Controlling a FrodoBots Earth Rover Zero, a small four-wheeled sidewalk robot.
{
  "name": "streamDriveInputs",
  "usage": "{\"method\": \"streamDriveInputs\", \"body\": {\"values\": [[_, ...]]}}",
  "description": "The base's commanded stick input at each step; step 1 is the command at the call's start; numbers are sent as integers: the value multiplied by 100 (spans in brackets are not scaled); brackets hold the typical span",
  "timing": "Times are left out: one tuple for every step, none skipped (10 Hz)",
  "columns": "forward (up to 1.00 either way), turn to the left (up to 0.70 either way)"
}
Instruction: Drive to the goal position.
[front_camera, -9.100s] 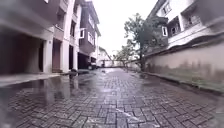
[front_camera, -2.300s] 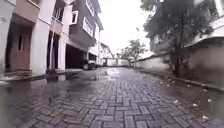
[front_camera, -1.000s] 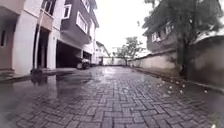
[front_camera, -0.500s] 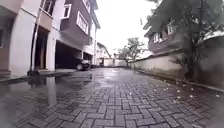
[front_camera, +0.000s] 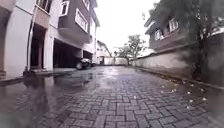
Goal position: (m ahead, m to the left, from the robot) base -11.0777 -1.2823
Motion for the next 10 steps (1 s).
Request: {"method": "streamDriveInputs", "body": {"values": [[70, 0], [70, 0], [70, 0], [70, 0], [70, -5], [70, -11], [70, -33], [70, -27], [70, -9], [70, 0]]}}
